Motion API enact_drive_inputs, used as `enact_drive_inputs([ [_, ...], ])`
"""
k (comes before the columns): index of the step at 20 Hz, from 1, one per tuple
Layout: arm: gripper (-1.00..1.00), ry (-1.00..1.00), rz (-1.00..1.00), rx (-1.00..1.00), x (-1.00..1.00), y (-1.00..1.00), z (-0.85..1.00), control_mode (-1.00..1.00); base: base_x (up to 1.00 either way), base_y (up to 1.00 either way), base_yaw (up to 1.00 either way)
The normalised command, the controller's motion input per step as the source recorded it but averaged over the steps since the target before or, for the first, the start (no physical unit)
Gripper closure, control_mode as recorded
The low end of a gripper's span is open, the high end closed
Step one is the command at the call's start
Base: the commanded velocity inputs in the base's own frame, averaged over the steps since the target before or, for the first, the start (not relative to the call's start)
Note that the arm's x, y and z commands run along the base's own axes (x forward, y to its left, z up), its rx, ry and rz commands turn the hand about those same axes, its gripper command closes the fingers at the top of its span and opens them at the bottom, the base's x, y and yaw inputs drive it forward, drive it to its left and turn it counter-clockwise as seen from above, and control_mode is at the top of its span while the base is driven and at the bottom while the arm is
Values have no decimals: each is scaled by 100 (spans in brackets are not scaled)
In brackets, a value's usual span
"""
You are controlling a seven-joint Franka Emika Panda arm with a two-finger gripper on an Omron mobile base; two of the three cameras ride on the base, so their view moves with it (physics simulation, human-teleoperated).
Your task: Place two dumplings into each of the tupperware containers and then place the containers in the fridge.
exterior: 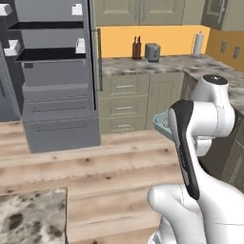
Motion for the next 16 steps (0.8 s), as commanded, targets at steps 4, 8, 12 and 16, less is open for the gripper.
enact_drive_inputs([
  [4,100,0,0,0,0,0,0,100,100,-28,0],
  [8,100,0,0,0,0,0,0,100,100,-4,0],
  [12,100,0,0,0,0,0,0,100,100,0,0],
  [16,100,0,0,0,0,0,0,100,100,66,0],
])
